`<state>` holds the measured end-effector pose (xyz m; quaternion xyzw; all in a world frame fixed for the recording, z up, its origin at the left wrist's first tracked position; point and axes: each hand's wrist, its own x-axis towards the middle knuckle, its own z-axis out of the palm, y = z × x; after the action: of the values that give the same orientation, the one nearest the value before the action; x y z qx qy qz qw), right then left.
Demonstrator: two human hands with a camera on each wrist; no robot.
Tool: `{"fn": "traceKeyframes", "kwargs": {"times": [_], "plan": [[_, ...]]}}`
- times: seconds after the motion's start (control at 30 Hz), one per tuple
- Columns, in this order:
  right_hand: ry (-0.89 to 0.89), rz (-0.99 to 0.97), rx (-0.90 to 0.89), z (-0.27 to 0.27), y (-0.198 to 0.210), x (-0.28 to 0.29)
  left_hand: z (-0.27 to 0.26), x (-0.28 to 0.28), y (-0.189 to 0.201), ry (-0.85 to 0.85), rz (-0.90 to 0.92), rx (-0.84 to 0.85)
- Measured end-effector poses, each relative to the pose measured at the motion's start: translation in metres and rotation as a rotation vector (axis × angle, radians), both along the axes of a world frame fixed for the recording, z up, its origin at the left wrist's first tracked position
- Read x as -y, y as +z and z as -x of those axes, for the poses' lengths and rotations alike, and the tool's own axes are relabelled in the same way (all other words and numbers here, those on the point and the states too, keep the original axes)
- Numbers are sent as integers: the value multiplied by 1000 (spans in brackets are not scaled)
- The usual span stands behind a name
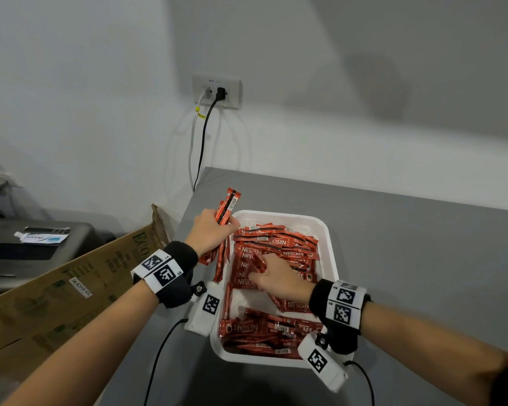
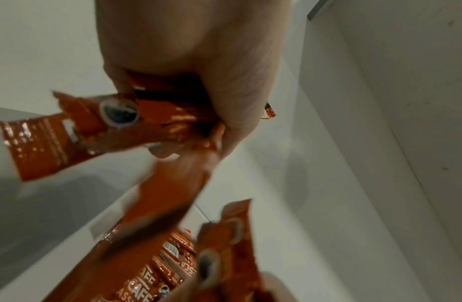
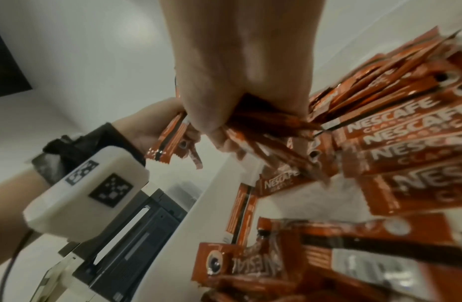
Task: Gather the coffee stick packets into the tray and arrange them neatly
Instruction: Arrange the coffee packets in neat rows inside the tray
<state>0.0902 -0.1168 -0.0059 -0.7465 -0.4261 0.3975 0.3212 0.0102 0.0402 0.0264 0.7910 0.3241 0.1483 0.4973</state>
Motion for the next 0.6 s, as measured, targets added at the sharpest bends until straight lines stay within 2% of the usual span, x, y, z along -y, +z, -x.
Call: {"fn": "traceKeyframes", "kwargs": {"times": [0.17, 0.5, 0.6], "plan": [[71, 246, -62, 13, -28, -16, -1, 0, 1, 9, 4, -6], [8, 315, 12, 21, -32, -33, 1, 3, 6, 19, 17, 8], [-50, 348, -33, 24, -30, -35, 1, 5, 7, 35, 4, 17]]}}
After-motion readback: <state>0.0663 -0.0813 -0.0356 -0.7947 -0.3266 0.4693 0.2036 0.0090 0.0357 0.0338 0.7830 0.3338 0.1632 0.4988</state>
